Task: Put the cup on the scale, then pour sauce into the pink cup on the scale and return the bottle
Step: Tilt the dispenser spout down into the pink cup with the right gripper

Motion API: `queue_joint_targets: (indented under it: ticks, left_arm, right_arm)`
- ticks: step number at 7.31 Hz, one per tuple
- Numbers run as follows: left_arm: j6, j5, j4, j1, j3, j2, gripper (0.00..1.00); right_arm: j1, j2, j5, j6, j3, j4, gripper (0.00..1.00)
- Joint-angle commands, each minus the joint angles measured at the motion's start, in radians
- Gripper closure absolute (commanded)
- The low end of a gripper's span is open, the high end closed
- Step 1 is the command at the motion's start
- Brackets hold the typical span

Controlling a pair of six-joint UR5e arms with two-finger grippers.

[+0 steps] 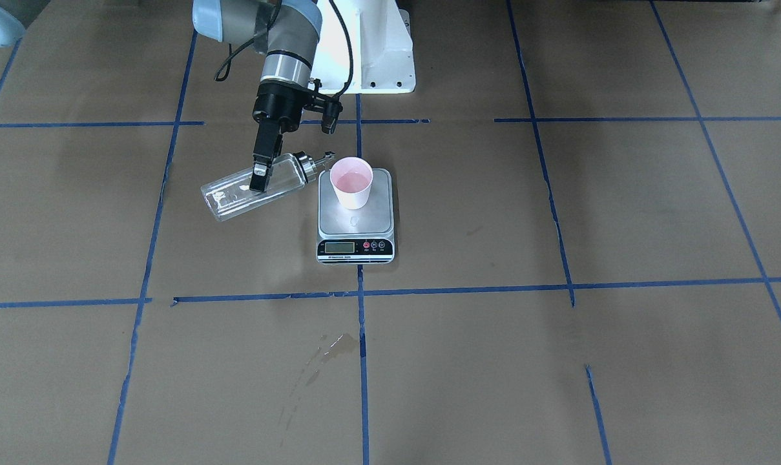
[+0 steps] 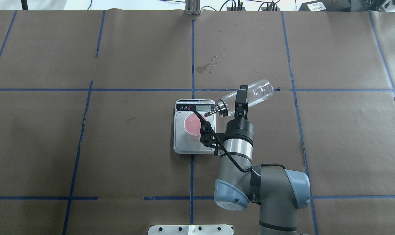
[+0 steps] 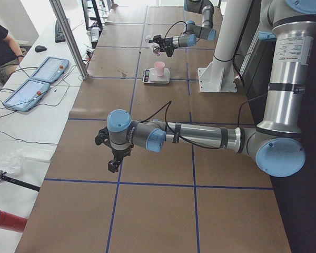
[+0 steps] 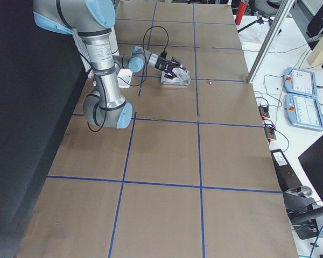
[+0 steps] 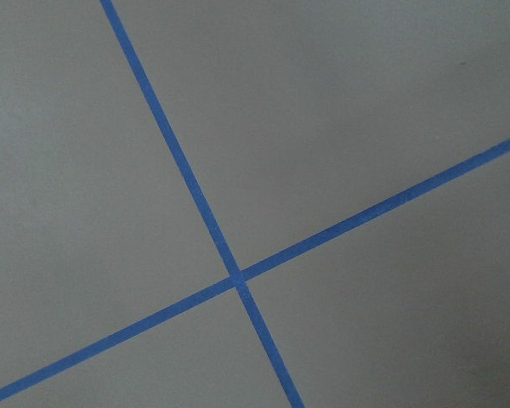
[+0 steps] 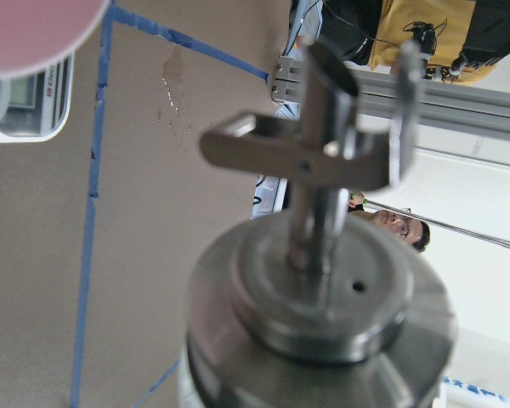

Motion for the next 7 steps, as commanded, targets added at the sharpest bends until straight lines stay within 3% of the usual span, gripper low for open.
queue_joint_targets:
  ticks: [1, 3, 7]
  left_arm:
    - [0.001, 0.0, 0.0, 0.0, 0.002, -0.002, 0.0]
    - [0.001, 0.0, 0.0, 0.0, 0.002, -0.002, 0.0]
    - [0.001, 0.0, 0.0, 0.0, -0.001, -0.003, 0.0]
  right_arm:
    - [0.001, 0.023, -0.052, -0.071, 0.001, -0.069, 1.0]
    - [0.001, 0.023, -0.107, -0.193, 0.0, -0.082, 1.0]
    - [0.003, 0.023, -0.112, -0.221, 0.001, -0.084, 1.0]
